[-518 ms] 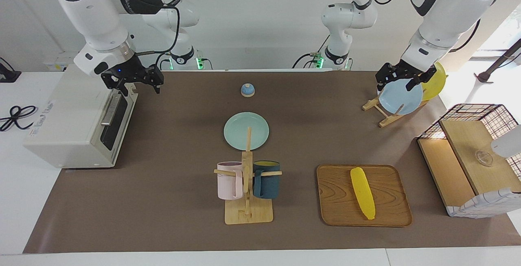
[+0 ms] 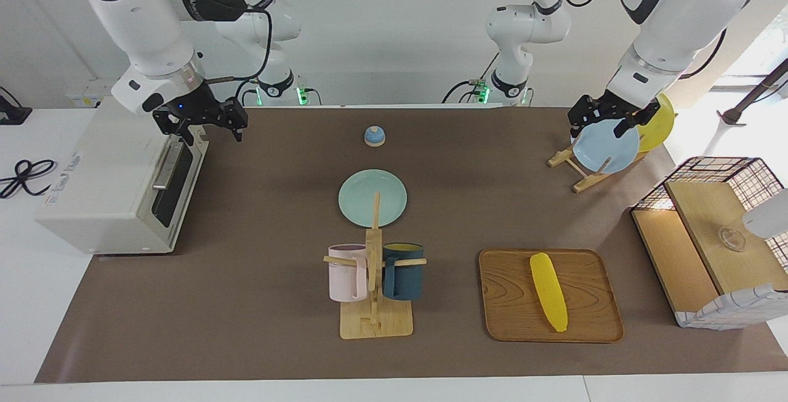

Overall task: Put corn in oven
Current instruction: 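Move the left gripper to the yellow corn on the wooden tray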

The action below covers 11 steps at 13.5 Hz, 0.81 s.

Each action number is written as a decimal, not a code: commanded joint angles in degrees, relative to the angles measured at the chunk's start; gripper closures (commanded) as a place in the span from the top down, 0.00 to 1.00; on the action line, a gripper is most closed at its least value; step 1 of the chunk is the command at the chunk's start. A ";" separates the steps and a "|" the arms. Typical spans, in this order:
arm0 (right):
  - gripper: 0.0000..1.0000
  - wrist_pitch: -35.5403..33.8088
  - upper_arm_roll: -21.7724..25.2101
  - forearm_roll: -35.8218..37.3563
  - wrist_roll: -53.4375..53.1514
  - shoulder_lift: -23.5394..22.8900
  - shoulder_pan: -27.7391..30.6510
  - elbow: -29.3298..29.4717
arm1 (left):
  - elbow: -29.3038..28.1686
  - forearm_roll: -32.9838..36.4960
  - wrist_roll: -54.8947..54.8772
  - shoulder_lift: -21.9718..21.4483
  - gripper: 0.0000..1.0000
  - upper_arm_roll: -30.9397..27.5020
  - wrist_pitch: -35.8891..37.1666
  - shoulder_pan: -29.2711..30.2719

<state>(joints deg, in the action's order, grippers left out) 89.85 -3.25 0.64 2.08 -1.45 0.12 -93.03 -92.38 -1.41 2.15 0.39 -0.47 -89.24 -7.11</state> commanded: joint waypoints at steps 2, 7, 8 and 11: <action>1.00 0.41 -0.26 -0.55 -0.68 -0.13 0.49 -0.13 | -2.09 -0.26 0.83 -1.45 1.00 -0.06 -4.35 -1.32; 0.34 4.63 0.00 -0.38 1.08 1.01 1.55 -3.82 | 1.57 -2.00 0.48 6.52 1.00 -0.06 -7.61 -1.32; 0.02 4.72 0.09 -0.29 1.08 1.27 1.64 -4.78 | 4.81 -2.01 0.48 10.03 1.00 -0.06 -7.35 -1.32; 0.00 7.09 0.18 -0.29 0.56 2.68 1.72 -7.86 | 15.71 -2.01 0.31 22.51 1.00 0.38 -7.96 -2.02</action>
<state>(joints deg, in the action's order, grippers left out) 94.32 -2.90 0.66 2.13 -1.17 1.18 -97.13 -86.59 -2.82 2.28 13.50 0.07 -97.74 -8.03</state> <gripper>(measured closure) 0.577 0.000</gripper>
